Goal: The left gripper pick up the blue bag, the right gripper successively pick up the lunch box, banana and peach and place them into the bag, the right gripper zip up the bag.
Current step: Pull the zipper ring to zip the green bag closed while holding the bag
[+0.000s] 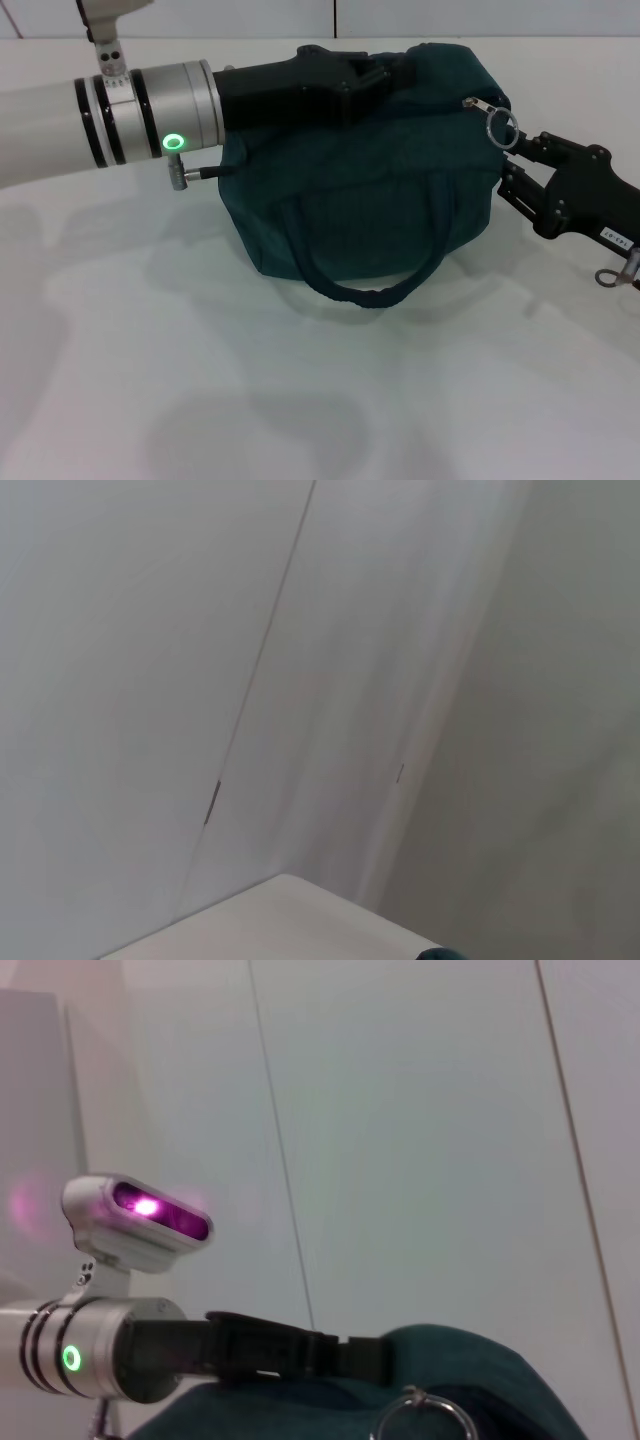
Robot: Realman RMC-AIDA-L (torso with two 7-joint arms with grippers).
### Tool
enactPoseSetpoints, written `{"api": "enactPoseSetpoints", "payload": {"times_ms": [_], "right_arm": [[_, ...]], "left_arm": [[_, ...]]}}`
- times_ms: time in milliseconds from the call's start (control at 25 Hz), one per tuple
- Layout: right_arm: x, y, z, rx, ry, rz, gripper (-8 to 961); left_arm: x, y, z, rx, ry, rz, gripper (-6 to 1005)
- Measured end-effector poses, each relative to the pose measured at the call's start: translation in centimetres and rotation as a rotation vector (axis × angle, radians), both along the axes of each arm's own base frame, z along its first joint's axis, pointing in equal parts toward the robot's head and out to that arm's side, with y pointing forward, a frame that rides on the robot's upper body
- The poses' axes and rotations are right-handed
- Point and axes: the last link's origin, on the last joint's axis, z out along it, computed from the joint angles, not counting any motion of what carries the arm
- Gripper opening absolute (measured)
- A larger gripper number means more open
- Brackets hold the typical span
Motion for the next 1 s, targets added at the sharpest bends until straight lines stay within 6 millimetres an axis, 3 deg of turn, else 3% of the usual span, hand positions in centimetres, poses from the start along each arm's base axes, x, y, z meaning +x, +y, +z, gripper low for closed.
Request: {"api": "enactPoseSetpoints", "payload": {"times_ms": [440, 760, 1000], "right_arm": [[-0.4, -0.9, 0.4, -0.038, 0.051, 0.038, 313], [2.0, -2.3, 1.7, 0.023, 0.070, -0.041, 311], [2.0, -2.7, 1.8, 0.031, 0.080, -0.035, 310]], "left_arm": [[-0.2, -0.1, -0.3, 0.001, 0.000, 0.007, 60], [-1.0, -0.4, -0.2, 0.007, -0.006, 0.032, 59], [-0.9, -0.4, -0.2, 0.010, -0.005, 0.027, 59]]}}
